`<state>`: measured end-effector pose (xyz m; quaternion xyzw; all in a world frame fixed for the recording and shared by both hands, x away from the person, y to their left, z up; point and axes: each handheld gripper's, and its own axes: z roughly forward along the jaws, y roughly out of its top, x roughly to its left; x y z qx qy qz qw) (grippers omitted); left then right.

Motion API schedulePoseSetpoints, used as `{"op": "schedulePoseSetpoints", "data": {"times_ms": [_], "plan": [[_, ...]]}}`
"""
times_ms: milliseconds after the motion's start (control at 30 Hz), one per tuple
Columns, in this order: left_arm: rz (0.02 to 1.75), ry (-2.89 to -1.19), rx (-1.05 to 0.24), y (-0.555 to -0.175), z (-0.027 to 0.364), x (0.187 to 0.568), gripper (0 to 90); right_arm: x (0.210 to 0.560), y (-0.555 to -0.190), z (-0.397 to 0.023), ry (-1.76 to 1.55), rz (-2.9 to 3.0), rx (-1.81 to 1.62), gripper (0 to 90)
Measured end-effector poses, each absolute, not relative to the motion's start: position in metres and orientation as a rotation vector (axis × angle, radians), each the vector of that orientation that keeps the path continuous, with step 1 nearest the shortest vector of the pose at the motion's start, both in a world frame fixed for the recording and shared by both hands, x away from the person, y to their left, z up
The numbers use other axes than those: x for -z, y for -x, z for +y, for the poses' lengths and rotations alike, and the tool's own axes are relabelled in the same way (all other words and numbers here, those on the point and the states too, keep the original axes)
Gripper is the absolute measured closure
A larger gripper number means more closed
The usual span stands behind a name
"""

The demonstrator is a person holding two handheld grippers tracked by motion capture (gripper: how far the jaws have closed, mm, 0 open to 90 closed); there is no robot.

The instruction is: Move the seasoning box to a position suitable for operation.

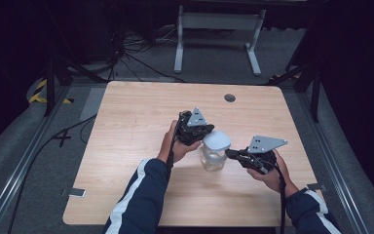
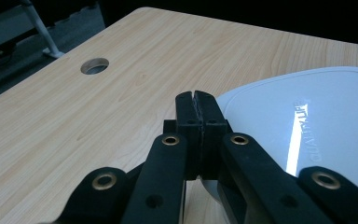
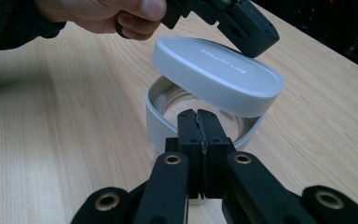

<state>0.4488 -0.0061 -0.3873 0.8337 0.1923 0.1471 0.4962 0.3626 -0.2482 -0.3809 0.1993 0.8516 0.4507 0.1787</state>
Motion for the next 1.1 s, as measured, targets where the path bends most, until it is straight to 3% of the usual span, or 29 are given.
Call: {"op": "schedulePoseSetpoints", "data": {"times_ms": [700, 1100], "plan": [[0.495, -2.051, -0.396, -0.451, -0.002, 0.391, 89.3, 0.369, -0.37, -0.238, -0.566, 2.337, -1.347, 89.8], [0.491, -2.103, -0.449, -0.437, 0.038, 0.39, 86.7, 0.366, -0.378, -0.232, -0.571, 2.31, -1.366, 89.7]]}}
